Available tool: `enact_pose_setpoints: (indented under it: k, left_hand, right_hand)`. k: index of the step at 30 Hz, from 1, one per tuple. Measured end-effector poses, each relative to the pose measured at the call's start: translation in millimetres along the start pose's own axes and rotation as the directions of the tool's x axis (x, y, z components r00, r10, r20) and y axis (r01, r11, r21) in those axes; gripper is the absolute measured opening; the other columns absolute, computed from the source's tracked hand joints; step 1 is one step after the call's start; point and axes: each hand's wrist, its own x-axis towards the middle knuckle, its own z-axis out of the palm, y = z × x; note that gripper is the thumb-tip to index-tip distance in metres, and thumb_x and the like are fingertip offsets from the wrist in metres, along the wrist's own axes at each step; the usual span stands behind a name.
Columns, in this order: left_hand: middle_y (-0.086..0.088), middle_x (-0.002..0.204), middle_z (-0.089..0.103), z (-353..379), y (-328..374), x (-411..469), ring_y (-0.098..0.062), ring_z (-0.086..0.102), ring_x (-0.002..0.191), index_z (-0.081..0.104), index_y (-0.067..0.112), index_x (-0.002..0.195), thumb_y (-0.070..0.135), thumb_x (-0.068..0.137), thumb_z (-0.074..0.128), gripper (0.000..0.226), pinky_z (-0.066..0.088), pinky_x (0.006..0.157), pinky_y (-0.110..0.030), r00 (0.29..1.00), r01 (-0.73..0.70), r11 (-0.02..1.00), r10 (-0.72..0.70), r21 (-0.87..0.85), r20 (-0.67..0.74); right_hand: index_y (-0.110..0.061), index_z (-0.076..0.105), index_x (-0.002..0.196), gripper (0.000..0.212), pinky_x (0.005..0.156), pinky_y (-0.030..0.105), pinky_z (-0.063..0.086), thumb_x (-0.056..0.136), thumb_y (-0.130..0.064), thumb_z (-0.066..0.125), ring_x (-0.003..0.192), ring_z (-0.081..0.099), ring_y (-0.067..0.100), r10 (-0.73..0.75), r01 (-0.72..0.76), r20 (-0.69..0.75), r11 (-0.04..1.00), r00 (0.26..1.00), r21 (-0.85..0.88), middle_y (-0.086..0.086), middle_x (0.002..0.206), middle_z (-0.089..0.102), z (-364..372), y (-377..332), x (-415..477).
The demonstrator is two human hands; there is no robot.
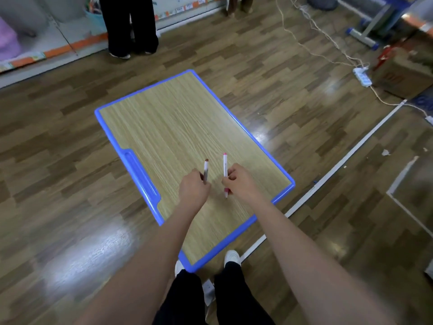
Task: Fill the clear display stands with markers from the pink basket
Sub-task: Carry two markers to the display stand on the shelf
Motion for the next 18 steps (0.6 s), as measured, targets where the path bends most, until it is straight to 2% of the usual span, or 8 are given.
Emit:
enact_pose_setpoints:
  k: [2,6,10,13,16,18]
  left_hand:
    - [-0.013,0.089,0.07,1.2,10.2,3.1,-0.032,0.067,0.084,0.057,0.006,0.1,0.019,0.086,0.057,0.019,0.051,0.077,-0.04,0.998,-0.064,0.997,0.065,-0.052,0.01]
    - [-0.012,0.085,0.071,5.5,39.0,-0.1,-0.028,0.066,0.085,0.058,0.01,0.109,0.017,0.085,0.059,0.025,0.047,0.075,-0.035,0.982,-0.181,0.981,0.184,-0.076,0.032]
    - [-0.012,0.086,0.071,14.3,75.2,-6.4,-0.027,0.067,0.082,0.061,0.01,0.101,0.012,0.08,0.062,0.021,0.05,0.075,-0.034,0.97,-0.233,0.968,0.239,-0.094,0.054]
    - [-0.01,0.081,0.071,29.5,105.0,-11.7,-0.026,0.068,0.075,0.063,0.01,0.096,0.008,0.077,0.064,0.019,0.05,0.067,-0.028,0.96,-0.254,0.96,0.265,-0.121,0.086]
    - [-0.01,0.076,0.071,52.3,138.1,-17.3,-0.025,0.069,0.068,0.064,0.011,0.094,0.006,0.075,0.063,0.02,0.056,0.072,-0.035,0.943,-0.288,0.937,0.313,-0.2,0.108]
    - [-0.007,0.072,0.068,68.6,163.9,-25.4,-0.024,0.068,0.066,0.064,0.011,0.096,0.006,0.077,0.063,0.02,0.056,0.071,-0.033,0.931,-0.322,0.928,0.346,-0.188,0.117]
  right_hand:
    - [-0.012,0.048,0.085,0.019,0.065,0.045,0.058,0.085,0.0,0.062,0.061,0.063,0.027,0.021,-0.017,-0.04,0.994,0.999,0.107,0.008,0.068,0.056,-16.1,3.6,-5.0]
    - [-0.009,0.046,0.1,0.021,0.058,0.032,0.057,0.088,0.002,0.058,0.06,0.062,0.024,0.081,-0.051,-0.126,0.973,0.989,0.226,0.009,0.078,0.058,-47.1,15.2,-14.7]
    - [-0.01,0.047,0.097,0.02,0.06,0.033,0.057,0.087,0.004,0.057,0.058,0.06,0.021,0.116,-0.048,-0.218,0.954,0.969,0.296,0.005,0.075,0.055,-78.2,27.2,-18.5]
    - [-0.011,0.049,0.092,0.018,0.054,0.027,0.056,0.087,0.003,0.058,0.056,0.061,0.019,0.131,-0.035,-0.275,0.944,0.952,0.329,0.007,0.072,0.059,-106.8,38.6,-23.4]
    - [-0.011,0.051,0.095,0.017,0.057,0.029,0.058,0.087,0.001,0.06,0.061,0.062,0.022,0.147,-0.03,-0.288,0.927,0.946,0.374,0.012,0.079,0.061,-141.9,56.5,-29.0]
    - [-0.009,0.052,0.099,0.017,0.059,0.03,0.059,0.088,0.0,0.061,0.06,0.062,0.019,0.152,-0.033,-0.283,0.922,0.947,0.385,0.015,0.082,0.062,-169.5,71.1,-31.5]
